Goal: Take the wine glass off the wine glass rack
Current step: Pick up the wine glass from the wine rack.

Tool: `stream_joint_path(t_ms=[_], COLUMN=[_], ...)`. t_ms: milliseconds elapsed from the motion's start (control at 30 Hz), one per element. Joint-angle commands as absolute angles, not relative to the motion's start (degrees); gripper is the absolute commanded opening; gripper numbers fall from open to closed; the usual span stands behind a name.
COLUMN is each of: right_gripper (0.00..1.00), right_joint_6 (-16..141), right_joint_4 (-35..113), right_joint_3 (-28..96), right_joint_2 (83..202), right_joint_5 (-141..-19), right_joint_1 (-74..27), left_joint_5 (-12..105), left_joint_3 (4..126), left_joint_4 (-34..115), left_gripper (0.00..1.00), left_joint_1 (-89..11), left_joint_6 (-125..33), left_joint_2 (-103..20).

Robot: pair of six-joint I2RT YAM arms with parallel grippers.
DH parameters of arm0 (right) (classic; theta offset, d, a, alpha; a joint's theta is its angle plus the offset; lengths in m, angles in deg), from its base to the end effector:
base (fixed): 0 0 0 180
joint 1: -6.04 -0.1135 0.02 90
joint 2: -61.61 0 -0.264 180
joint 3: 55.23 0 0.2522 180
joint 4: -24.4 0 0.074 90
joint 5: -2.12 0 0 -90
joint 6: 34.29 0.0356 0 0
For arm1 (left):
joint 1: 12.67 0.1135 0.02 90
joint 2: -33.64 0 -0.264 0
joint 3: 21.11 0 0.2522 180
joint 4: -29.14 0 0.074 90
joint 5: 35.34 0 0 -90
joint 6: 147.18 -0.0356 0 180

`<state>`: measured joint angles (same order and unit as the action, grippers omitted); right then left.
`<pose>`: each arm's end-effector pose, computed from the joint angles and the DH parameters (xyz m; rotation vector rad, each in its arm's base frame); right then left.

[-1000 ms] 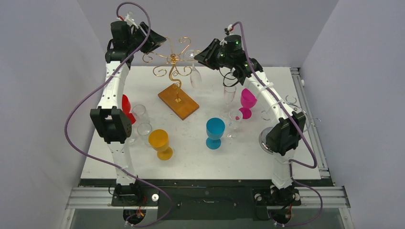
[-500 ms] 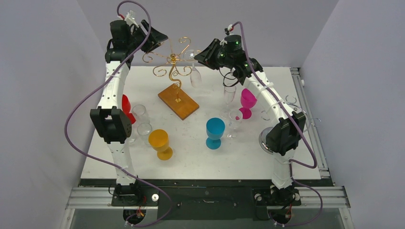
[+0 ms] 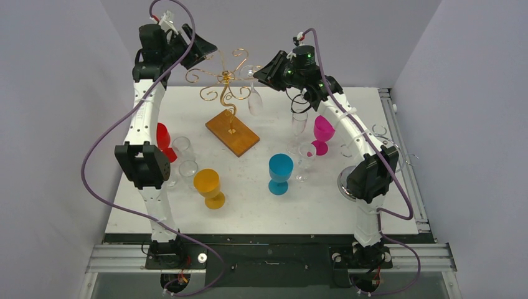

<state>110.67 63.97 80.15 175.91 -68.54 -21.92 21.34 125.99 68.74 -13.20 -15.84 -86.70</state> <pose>0.4061 0.2289 0.4107 0.2375 2.0829 1.2577 0.4795 -0.0240 0.4318 -0.2284 1.8663 -1.0324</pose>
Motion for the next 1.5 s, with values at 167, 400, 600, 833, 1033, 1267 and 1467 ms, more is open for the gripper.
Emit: stream_joint_path(t_ms=[167,400,600,833,1033,1267,1467], right_gripper=[0.0,0.0,0.0,0.0,0.0,0.0,0.0], right_joint_6=[108.34,108.28,108.32,108.38,108.63,109.11,109.54], right_joint_4=[65.42,65.38,65.41,65.24,64.75,63.75,62.62], right_joint_3=[81.27,81.22,81.16,81.14,80.98,79.86,78.64], right_joint_2=[177.1,177.04,177.09,177.14,177.4,176.95,176.5], right_joint_5=[-71.08,-71.14,-71.18,-71.18,-71.09,-71.09,-70.84], right_joint_1=[-21.73,-21.82,-21.86,-21.91,-21.99,-22.05,-22.08], left_joint_5=[17.52,18.0,18.52,17.84,15.66,17.22,22.73], left_joint_3=[130.63,130.38,129.5,129.66,124.52,116.55,112.5], left_joint_4=[63.59,63.76,63.53,63.95,61.8,64.97,70.39], left_gripper=[0.68,0.7,0.68,0.54,0.52,0.46,0.45], left_joint_1=[-11.41,-10.72,-10.57,-10.56,-11.6,-16.85,-21.38], left_joint_6=[-13.57,-12.54,-12.75,-12.12,-8.57,-7.75,-8.64], left_joint_2=[-80.18,-81.81,-81.55,-78.78,-73.95,-68.49,-66.62])
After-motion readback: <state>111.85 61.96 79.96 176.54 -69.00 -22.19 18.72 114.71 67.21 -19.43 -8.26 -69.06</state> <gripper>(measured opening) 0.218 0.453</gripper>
